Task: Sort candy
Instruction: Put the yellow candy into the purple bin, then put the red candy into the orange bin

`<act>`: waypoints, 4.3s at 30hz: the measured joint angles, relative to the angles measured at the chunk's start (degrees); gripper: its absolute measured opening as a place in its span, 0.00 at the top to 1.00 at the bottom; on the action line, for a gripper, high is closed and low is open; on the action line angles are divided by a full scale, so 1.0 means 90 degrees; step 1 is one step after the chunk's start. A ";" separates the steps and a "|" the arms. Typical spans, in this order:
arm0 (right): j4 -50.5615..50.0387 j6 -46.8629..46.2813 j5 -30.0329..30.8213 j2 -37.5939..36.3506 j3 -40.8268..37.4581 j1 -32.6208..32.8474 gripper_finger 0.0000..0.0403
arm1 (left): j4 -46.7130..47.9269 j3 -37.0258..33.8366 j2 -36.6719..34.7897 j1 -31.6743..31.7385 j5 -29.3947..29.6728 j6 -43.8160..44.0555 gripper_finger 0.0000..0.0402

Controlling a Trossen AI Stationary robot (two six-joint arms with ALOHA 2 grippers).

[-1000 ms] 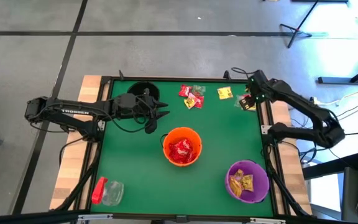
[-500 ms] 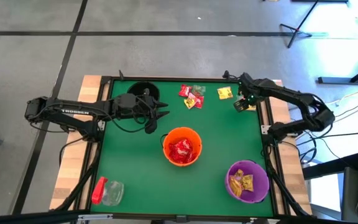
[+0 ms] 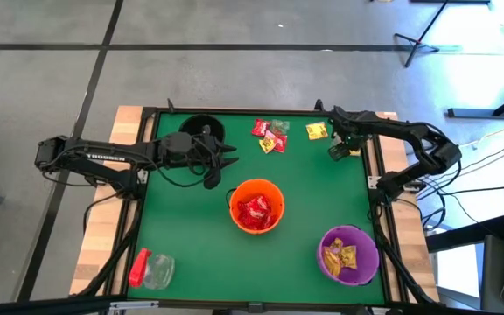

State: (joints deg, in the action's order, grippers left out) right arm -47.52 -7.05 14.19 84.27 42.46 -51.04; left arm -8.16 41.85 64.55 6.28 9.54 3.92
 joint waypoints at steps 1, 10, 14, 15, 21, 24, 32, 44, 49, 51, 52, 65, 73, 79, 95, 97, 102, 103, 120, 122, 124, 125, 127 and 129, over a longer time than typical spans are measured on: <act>0.0000 0.0000 -0.0004 0.0000 0.0000 -0.0001 0.60 | 0.0000 0.0000 0.0000 0.0000 -0.0002 0.0000 0.63; -0.0118 0.0260 -0.0257 -0.0004 0.0002 0.0004 0.64 | 0.0000 0.0000 0.0000 -0.0093 0.0000 0.0000 0.63; -0.0174 0.0335 -0.0662 -0.0022 0.0002 0.0004 0.50 | 0.0000 0.0000 0.0000 -0.0160 0.0000 0.0000 0.63; -0.0212 0.0330 -0.0698 -0.0022 0.0002 0.0008 0.46 | 0.0000 0.0000 0.0000 -0.0172 0.0000 0.0000 0.63; -0.0158 -0.0198 -0.0697 -0.0022 0.0070 0.0004 0.24 | 0.0000 0.0000 0.0000 -0.0251 0.0000 -0.0002 0.63; 0.0061 -0.0472 -0.0645 -0.0012 0.0095 0.0002 0.17 | 0.0000 0.0000 0.0000 -0.0250 0.0000 -0.0002 0.63; -0.0141 -0.0687 -0.0375 0.0401 0.0210 0.0156 0.18 | 0.0000 0.0000 0.0000 -0.0250 0.0000 -0.0002 0.63; -0.0283 -0.0693 -0.2786 0.0605 0.0345 0.0249 0.28 | 0.0001 0.0000 0.0000 -0.0328 -0.0002 -0.0123 0.63; -0.0275 -0.0687 -0.3127 0.0605 0.0345 0.0756 0.30 | 0.0007 0.0000 0.0000 -0.0347 -0.0002 -0.0126 0.63; -0.0278 -0.0685 -0.2900 0.0605 0.0345 0.1016 0.31 | 0.0009 0.0000 0.0000 -0.0347 -0.0002 -0.0124 0.63; -0.0282 -0.0685 -0.2711 0.0605 0.0345 0.1162 0.32 | 0.0007 0.0000 0.0000 -0.0347 -0.0002 -0.0124 0.63; -0.0387 -0.0877 -0.1942 0.0613 0.0334 0.2280 0.73 | 0.0006 0.0000 0.0000 -0.0347 0.0000 -0.0121 0.63; -0.0751 -0.0929 -0.2593 0.0474 0.0573 0.2314 0.98 | 0.0022 0.0000 0.0000 -0.0345 0.0000 0.0008 0.63; -0.1271 -0.1188 -0.2870 -0.0333 0.0917 0.2502 0.95 | 0.0348 0.0002 0.0000 -0.0345 0.0049 0.0005 0.63; -0.1073 -0.4222 -0.3324 -0.3667 0.1059 0.6855 0.98 | 0.0345 0.0002 0.0000 -0.0340 0.0053 0.0052 0.63; -0.0639 -0.4688 -0.3137 -0.3780 0.1059 0.7567 0.98 | 0.0335 0.0002 0.0000 -0.0340 0.0053 0.0070 0.63; 0.0123 -0.5743 -0.2916 -0.3721 0.1061 0.9256 0.98 | 0.0333 0.0002 0.0000 -0.0338 0.0053 0.0340 0.63; 0.0178 -0.5988 -0.2913 -0.3649 0.1061 0.9593 0.98 | 0.0330 0.0002 0.0000 -0.0340 0.0053 0.0380 0.63; 0.0179 -0.7160 -0.2140 -0.2800 0.1061 1.0987 0.63 | 0.0330 0.0002 0.0000 -0.0345 0.0053 0.0386 0.63; 0.0174 -0.6945 -0.2141 -0.2829 0.1061 1.0783 0.59 | 0.0330 0.0002 0.0000 -0.0342 0.0051 0.0386 0.63; 0.0109 -0.6612 -0.1922 -0.2892 0.1106 1.0527 0.57 | 0.0330 0.0002 0.0000 -0.0342 0.0053 0.0385 0.63; 0.0101 -0.6379 -0.1748 -0.2922 0.1137 1.0374 0.56 | 0.0328 0.0002 0.0000 -0.0342 0.0053 0.0381 0.63; 0.0098 -0.5842 -0.1320 -0.2935 0.1218 0.9958 0.56 | 0.0329 0.0002 0.0000 -0.0342 0.0052 0.0354 0.63; 0.0051 -0.5311 -0.0876 -0.2922 0.1289 0.9428 0.56 | 0.0330 0.0002 0.0000 -0.0342 0.0051 0.0345 0.63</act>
State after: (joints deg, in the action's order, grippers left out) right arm -47.06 -54.85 6.30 57.98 54.06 33.81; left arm -5.19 41.87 64.55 3.20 10.00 7.03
